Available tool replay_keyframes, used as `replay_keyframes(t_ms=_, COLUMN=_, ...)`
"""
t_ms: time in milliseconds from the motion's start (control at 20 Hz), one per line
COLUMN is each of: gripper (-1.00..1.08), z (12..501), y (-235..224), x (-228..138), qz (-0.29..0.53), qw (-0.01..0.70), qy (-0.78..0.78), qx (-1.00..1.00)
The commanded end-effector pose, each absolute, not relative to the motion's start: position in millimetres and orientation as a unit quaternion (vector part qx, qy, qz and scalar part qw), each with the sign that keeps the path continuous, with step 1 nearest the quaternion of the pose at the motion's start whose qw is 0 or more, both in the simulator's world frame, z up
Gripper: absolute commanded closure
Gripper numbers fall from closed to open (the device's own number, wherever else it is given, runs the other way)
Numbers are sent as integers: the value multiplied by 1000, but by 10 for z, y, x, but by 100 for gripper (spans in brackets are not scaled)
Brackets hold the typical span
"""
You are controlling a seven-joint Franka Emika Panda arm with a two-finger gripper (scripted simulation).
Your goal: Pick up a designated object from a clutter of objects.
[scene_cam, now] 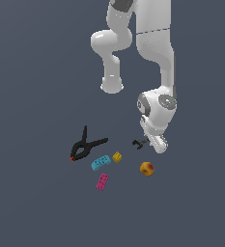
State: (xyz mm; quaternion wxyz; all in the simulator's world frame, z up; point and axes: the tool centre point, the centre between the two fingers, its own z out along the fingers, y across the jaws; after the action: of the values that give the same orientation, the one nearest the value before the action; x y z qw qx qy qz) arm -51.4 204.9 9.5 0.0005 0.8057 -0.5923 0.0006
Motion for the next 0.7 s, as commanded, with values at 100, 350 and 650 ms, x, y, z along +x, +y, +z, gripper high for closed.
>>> replay_keyframes(t_ms=100, gripper=108, z=95, y=2042, x=-511, qz=1, qw=1, qy=-593, qx=805)
replay_keyframes(t_ms=350, gripper=108, z=144, y=1981, x=-507, qz=1, qw=1, qy=-593, qx=805)
replay_keyframes(t_ms=650, gripper=108, z=336, y=1748, x=-493, qz=1, qw=1, qy=-593, qx=805)
